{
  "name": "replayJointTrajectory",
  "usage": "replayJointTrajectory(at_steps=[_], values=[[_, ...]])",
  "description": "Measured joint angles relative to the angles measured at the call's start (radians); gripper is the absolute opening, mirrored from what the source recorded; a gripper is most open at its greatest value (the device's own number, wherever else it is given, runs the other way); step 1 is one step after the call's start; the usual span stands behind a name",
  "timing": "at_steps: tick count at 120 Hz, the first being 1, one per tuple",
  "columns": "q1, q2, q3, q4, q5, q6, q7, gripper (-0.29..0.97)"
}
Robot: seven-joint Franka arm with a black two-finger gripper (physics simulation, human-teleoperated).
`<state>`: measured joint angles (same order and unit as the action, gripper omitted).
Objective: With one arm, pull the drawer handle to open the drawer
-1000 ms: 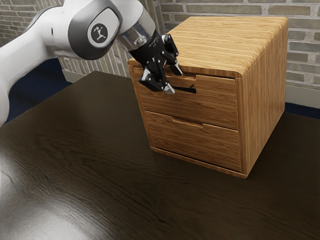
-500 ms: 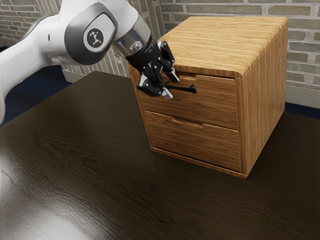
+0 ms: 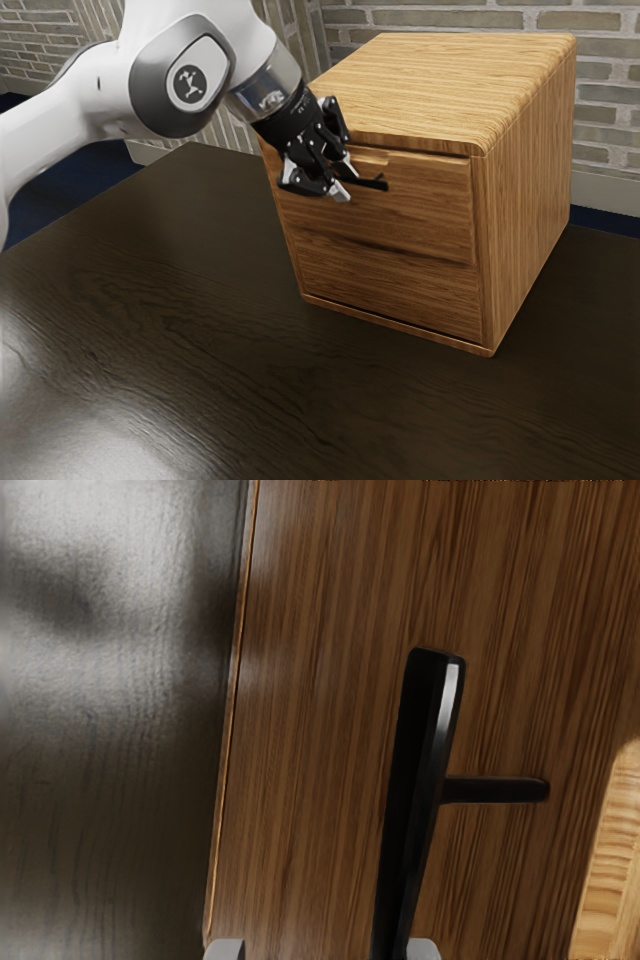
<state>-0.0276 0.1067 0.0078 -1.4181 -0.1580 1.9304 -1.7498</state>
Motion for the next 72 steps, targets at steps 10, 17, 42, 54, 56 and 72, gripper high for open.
replayJointTrajectory(at_steps=[10, 17, 42, 54, 56, 72], values=[[0.0, -0.005, 0.0, -0.003, -0.001, -0.001, 0.003, 0.06], [0.001, -0.009, 0.0, -0.005, -0.002, -0.002, 0.006, 0.01], [0.001, -0.024, 0.001, -0.02, -0.004, -0.006, 0.015, -0.07], [0.0, -0.04, 0.002, -0.035, -0.005, -0.007, 0.018, -0.09], [0.0, -0.043, 0.002, -0.037, -0.005, -0.008, 0.019, -0.09], [-0.001, -0.058, 0.002, -0.053, -0.005, -0.009, 0.023, -0.11]])
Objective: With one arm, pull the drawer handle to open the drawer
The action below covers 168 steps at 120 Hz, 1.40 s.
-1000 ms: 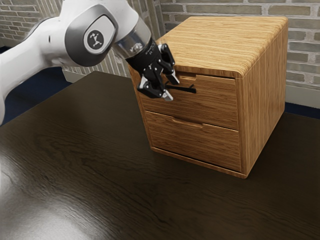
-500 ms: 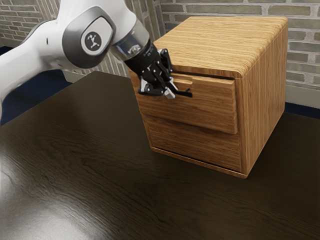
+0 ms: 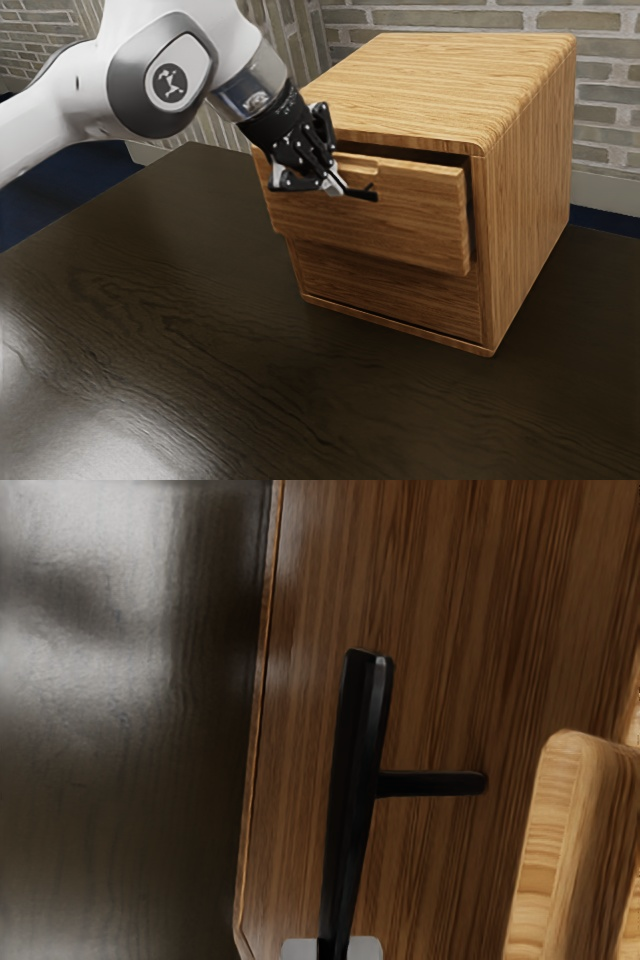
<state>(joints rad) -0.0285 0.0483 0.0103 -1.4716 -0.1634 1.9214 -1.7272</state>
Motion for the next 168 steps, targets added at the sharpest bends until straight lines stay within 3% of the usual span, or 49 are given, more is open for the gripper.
replayJointTrajectory(at_steps=[168], values=[[-0.02, -0.2, 0.006, -0.233, -0.001, -0.002, 0.015, -0.11]])
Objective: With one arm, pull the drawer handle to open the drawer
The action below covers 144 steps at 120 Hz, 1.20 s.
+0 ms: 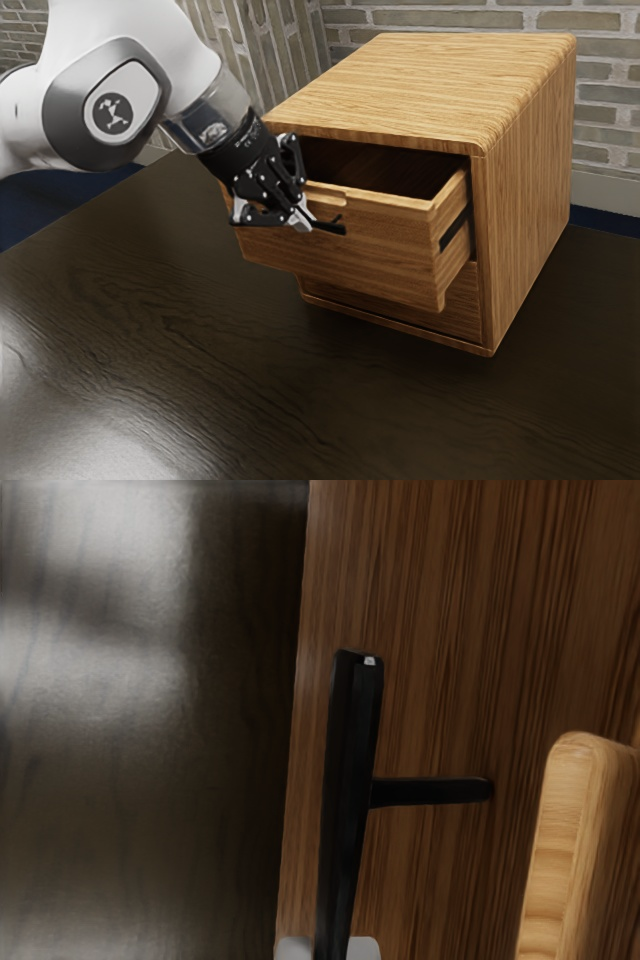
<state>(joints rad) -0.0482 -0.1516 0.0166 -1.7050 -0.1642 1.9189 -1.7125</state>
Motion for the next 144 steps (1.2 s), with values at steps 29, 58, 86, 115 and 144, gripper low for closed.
replayJointTrajectory(at_steps=[29, 58, 86, 115, 144], values=[[-0.004, -0.048, 0.002, -0.049, 0.0, 0.002, 0.001, -0.11], [-0.01, -0.087, 0.007, -0.088, -0.001, 0.005, 0.002, -0.11], [0.027, -0.111, 0.003, -0.121, -0.001, 0.008, 0.004, -0.11], [0.026, -0.114, 0.002, -0.135, -0.005, 0.004, 0.006, -0.11], [0.03, -0.114, -0.004, -0.139, -0.004, 0.018, 0.008, -0.1]])
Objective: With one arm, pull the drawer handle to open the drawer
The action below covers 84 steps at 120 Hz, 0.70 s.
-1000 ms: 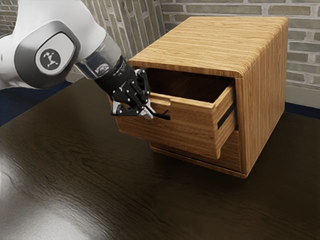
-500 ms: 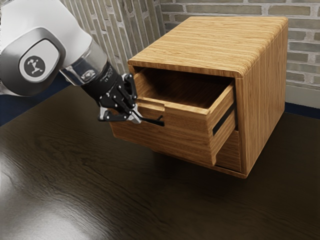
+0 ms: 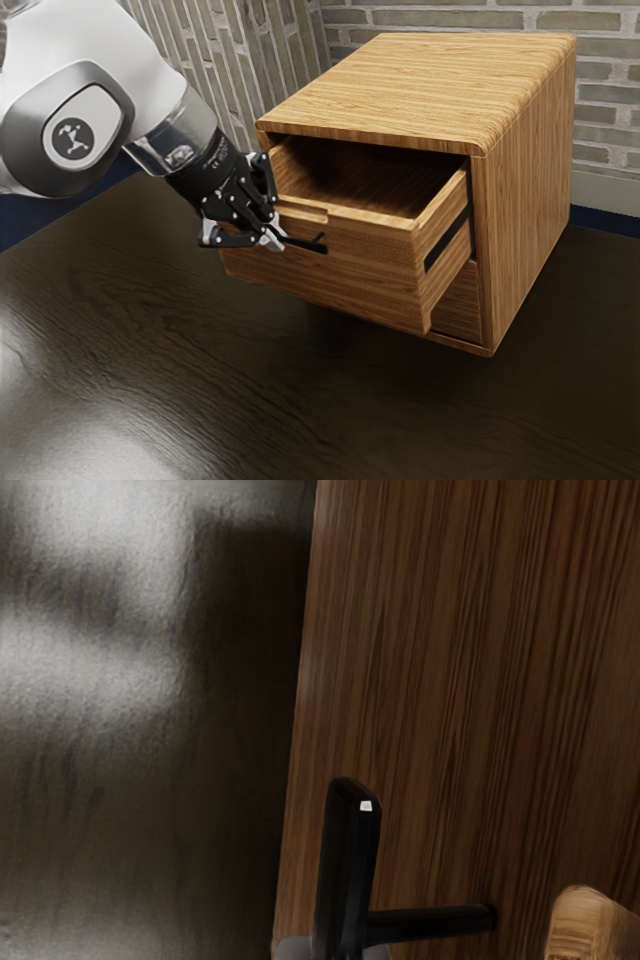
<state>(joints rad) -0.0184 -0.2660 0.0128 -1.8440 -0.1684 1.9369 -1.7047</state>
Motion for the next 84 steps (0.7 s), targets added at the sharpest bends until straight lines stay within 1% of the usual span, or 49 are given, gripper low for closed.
replayJointTrajectory(at_steps=[18, 30, 36, 57, 70, 84], values=[[-0.009, -0.001, -0.013, 0.0, 0.0, 0.01, 0.002, -0.11], [0.0, -0.007, -0.023, -0.001, -0.002, 0.017, 0.002, -0.08], [-0.042, -0.013, -0.023, -0.001, -0.005, 0.02, 0.003, -0.08], [-0.049, -0.065, -0.024, -0.053, -0.012, 0.025, 0.003, -0.11], [-0.052, -0.093, -0.023, -0.079, -0.013, 0.025, 0.004, -0.1], [-0.06, -0.161, -0.021, -0.126, -0.013, 0.024, 0.004, -0.08]])
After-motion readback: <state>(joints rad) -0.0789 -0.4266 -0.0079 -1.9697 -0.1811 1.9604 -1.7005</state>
